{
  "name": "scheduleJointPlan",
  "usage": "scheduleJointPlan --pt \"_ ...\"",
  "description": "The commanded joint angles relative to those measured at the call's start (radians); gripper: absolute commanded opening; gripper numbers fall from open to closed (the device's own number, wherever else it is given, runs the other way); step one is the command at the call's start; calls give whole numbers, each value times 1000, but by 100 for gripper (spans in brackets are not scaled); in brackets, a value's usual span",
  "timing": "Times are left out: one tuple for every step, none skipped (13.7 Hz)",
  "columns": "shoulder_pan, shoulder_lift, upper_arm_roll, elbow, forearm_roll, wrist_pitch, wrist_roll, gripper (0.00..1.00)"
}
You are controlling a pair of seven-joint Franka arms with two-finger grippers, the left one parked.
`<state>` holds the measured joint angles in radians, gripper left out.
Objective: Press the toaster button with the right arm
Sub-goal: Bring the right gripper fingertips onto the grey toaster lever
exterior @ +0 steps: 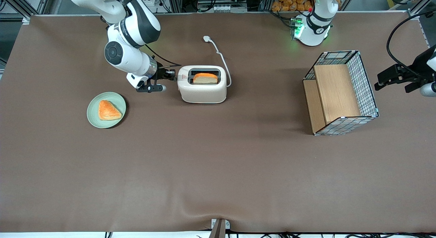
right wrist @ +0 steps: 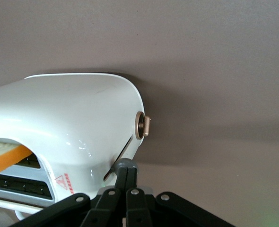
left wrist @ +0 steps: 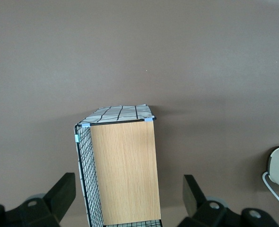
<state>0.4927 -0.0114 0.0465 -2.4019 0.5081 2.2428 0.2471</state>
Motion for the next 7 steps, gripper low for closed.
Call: scheduleJointPlan --pt "13 -21 3 -45 39 56 -17 0" --pt "29 -21 3 -49 52 72 -17 0" --pt "36 -19 3 -51 59 76 -17 0" --pt "37 -19 3 -51 61 77 -17 0" --pt "37 -19 3 -51 63 78 -17 0" --pt "38 -16 3 -54 63 101 -18 0" --pt "46 -12 4 -77 63 141 -22 0"
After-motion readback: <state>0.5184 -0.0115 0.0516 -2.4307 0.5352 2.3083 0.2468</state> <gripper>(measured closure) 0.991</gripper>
